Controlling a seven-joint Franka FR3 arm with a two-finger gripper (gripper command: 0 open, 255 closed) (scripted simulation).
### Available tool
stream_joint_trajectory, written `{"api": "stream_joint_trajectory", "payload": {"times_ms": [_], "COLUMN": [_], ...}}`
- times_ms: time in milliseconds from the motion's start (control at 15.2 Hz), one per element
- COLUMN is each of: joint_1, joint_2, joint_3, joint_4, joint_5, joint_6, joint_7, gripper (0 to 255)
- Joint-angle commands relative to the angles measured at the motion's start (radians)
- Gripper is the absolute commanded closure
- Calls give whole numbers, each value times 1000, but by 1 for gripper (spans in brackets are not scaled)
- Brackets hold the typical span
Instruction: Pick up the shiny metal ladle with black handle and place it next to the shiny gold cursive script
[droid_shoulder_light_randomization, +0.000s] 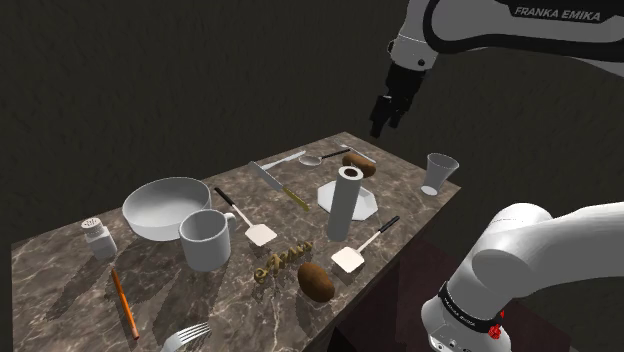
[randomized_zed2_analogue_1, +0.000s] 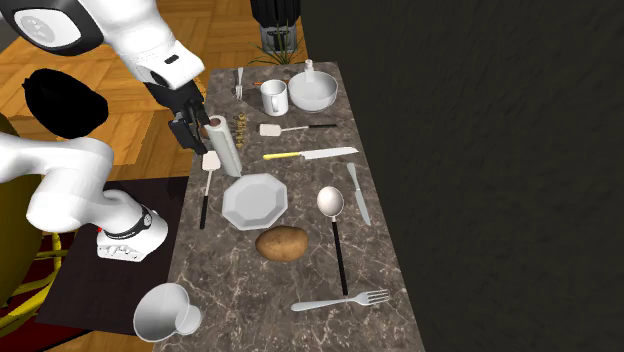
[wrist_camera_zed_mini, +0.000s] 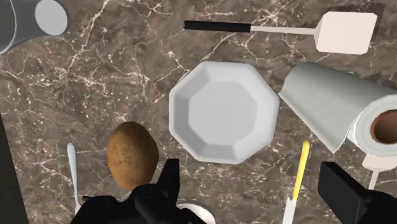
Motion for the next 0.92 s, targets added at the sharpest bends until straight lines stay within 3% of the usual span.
{"api": "stream_joint_trajectory", "payload": {"times_ms": [0, 396, 858], "joint_1": [0, 37, 88], "joint_2": [0, 104, 312], "joint_3": [0, -138, -283], "joint_4": [0, -41, 3], "joint_5": [0, -95, -160], "joint_6": [0, 136, 302], "joint_7": [0, -338, -723], "gripper": [0, 0, 0]}}
